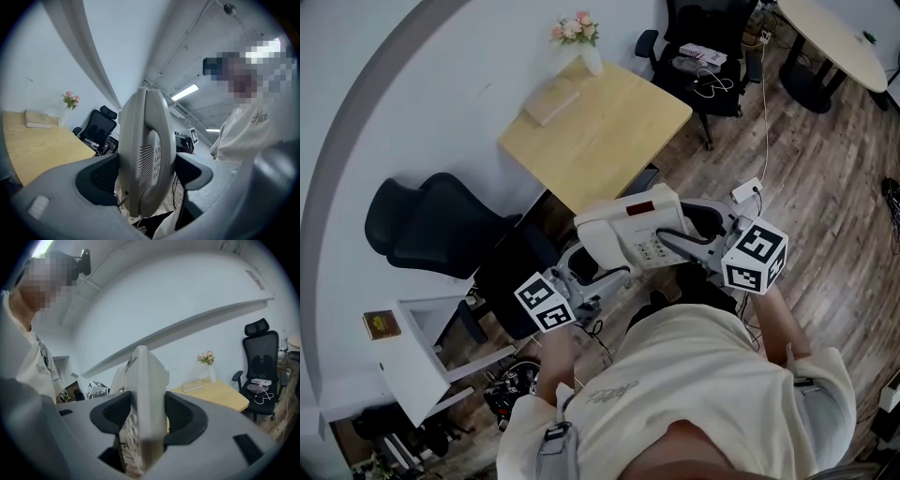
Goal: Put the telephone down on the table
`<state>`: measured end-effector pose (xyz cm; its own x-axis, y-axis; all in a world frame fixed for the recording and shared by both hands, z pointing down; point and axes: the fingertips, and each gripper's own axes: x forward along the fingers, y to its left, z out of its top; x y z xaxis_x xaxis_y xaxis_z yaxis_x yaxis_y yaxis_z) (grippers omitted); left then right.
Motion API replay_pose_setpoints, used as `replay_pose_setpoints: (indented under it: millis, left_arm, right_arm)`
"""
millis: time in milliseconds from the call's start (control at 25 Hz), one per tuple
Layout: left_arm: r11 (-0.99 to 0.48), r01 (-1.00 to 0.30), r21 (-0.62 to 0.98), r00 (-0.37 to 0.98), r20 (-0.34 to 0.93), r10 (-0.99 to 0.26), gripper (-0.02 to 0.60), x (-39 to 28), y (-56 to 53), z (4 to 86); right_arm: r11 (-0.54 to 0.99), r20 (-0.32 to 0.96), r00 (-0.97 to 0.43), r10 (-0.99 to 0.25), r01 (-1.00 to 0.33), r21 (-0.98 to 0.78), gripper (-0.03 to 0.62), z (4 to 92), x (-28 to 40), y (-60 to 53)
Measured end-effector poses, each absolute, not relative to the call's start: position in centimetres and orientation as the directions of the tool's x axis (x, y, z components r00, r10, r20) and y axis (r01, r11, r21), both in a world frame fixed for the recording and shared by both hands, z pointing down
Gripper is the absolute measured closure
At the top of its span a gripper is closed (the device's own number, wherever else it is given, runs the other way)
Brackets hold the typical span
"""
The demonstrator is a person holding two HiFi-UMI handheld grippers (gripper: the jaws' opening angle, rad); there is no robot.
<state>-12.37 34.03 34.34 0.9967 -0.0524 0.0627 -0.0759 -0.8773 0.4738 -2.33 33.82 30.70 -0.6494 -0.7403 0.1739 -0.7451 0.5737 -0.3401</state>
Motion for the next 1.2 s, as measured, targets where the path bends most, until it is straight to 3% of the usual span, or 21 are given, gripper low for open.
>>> replay_pose_setpoints:
  millis: [200, 480, 1200]
  left_arm:
    - [-0.874, -0.117, 0.471, 0.993, 0.077, -0.091, 0.203, -12.0, 33.5, 35.6]
    - [-0.854, -0.213, 0.474, 0.977, 0.104, -0.186, 0.202, -4.1, 24.2, 34.5]
    - [-0.761, -0.391, 0.517, 0.917, 0.150, -0.370, 0.202, -1.8, 18.4, 38.0]
  right_arm:
    - [0.609, 0.157, -0.684, -0.713, -0.714, -0.344, 0.364, 32.0, -1.9, 32.9]
    - [0.677, 0.145, -0.755, -0.639, -0.642, -0.359, 0.364, 31.0, 6.0, 22.5]
    - [0.773, 0.149, -0.871, -0.467, -0.484, -0.410, 0.364, 34.8, 7.6, 14.5]
